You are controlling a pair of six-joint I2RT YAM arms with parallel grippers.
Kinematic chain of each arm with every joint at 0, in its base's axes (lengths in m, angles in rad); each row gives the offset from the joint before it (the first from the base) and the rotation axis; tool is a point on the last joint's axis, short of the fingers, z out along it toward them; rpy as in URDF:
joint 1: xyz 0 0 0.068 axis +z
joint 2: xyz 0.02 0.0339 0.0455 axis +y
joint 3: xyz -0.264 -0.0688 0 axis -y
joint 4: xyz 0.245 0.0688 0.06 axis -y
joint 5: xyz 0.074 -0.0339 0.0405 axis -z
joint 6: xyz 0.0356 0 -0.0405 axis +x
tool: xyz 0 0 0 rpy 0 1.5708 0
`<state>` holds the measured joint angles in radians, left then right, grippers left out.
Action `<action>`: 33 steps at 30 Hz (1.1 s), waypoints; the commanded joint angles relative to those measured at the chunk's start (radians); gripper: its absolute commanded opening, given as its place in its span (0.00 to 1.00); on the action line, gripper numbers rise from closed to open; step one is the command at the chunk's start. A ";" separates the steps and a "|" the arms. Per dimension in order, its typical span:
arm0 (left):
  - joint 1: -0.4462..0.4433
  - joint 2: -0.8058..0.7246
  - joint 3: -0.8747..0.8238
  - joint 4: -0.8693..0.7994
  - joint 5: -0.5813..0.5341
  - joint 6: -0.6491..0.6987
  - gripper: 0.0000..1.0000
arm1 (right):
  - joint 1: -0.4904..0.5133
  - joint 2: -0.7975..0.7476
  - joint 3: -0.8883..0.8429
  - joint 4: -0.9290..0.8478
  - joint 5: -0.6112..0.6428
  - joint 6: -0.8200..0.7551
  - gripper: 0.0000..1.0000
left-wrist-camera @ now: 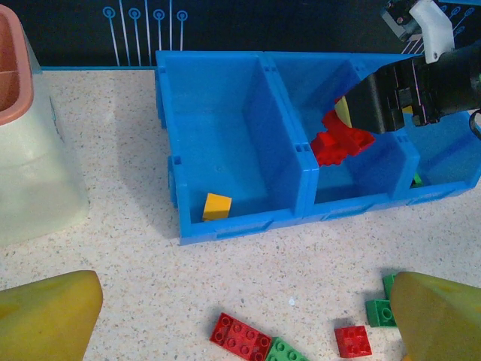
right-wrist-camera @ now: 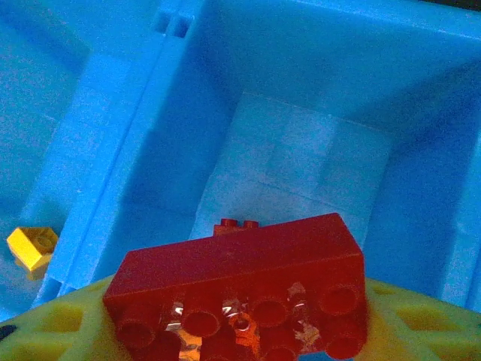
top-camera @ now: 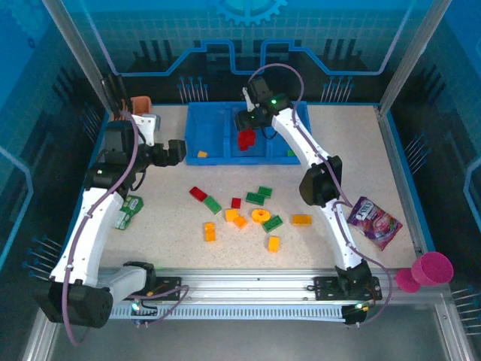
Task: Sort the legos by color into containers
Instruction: Place the lego in the container.
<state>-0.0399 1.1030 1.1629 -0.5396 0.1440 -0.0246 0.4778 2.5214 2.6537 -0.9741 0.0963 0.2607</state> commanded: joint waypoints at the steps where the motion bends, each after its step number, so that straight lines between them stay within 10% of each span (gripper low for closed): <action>1: 0.008 -0.003 -0.010 0.023 0.014 -0.001 0.99 | 0.004 0.022 0.033 0.007 -0.010 0.002 0.58; 33: 0.009 -0.013 -0.011 0.023 0.041 0.006 1.00 | -0.022 0.043 0.022 0.037 -0.042 0.040 0.75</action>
<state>-0.0399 1.1030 1.1622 -0.5331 0.1551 -0.0246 0.4633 2.5484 2.6560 -0.9508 0.0696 0.2878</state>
